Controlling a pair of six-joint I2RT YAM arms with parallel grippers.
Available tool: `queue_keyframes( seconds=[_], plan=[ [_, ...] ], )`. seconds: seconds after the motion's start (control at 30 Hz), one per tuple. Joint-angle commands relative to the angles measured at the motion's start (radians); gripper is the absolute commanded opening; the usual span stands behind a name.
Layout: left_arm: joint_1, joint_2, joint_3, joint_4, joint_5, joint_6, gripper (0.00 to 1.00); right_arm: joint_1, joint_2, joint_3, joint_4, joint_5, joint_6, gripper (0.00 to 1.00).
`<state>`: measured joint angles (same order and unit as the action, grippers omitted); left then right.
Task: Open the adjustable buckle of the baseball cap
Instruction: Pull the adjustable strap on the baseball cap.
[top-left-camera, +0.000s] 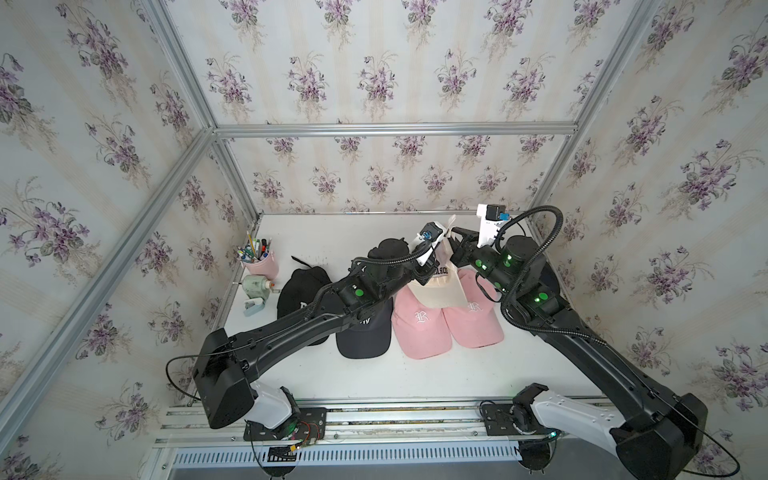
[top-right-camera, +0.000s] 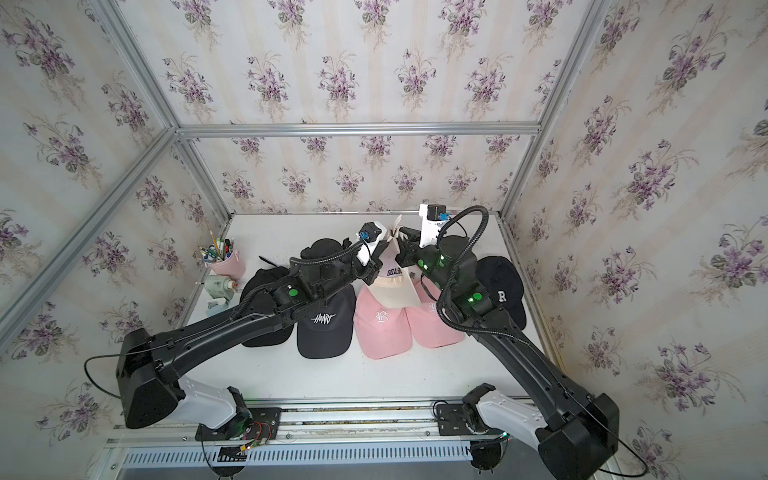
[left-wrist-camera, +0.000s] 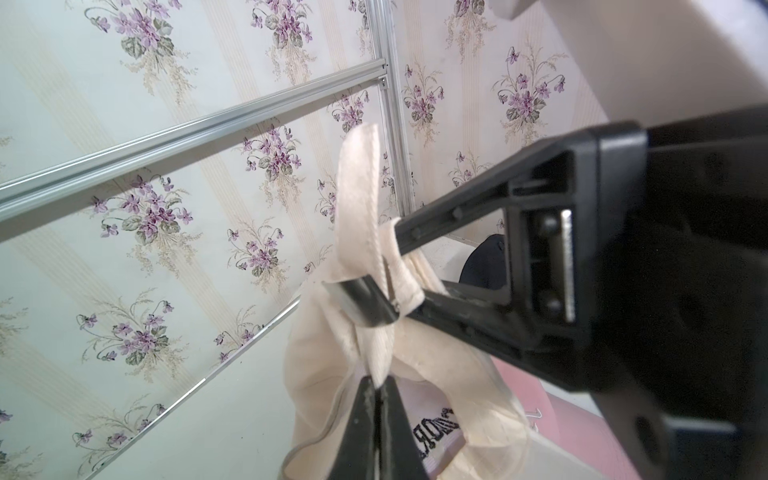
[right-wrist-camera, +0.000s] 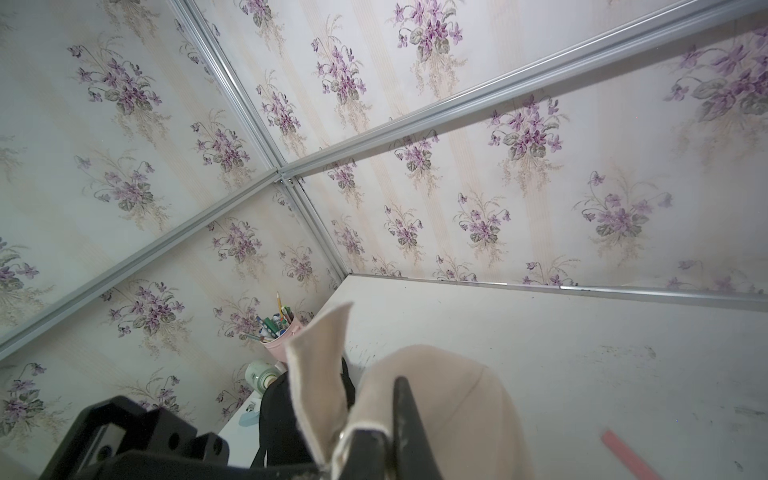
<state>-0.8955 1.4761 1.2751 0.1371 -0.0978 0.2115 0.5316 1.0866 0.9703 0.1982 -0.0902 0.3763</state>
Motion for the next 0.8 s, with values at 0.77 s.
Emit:
queue_keyframes(
  seconds=[0.77],
  plan=[
    [0.002,0.010,0.199,-0.238,0.036,0.085,0.00,0.064,-0.100,-0.088,0.023,-0.088,-0.556,0.27]
  ],
)
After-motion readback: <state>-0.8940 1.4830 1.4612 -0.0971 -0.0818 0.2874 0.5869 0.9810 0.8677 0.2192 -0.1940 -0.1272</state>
